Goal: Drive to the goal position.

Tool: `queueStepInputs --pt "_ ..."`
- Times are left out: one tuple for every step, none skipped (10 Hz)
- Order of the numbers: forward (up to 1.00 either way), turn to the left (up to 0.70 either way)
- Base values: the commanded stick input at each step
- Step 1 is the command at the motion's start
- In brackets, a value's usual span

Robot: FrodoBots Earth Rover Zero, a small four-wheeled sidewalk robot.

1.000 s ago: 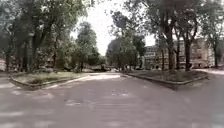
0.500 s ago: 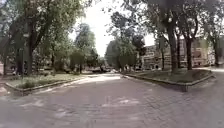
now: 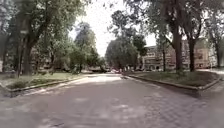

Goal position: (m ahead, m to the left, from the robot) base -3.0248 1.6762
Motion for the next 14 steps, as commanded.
queueStepInputs --pt "0.85 0.06" --pt "0.85 0.0" --pt "0.85 0.0" --pt "0.85 0.0" --pt "0.85 0.0" --pt "0.85 0.0" --pt "0.85 0.0" --pt "0.85 0.0" --pt "0.85 0.0" --pt "0.85 0.0" --pt "0.85 0.0" --pt "0.85 0.0" --pt "0.85 0.0" --pt "0.85 0.0"
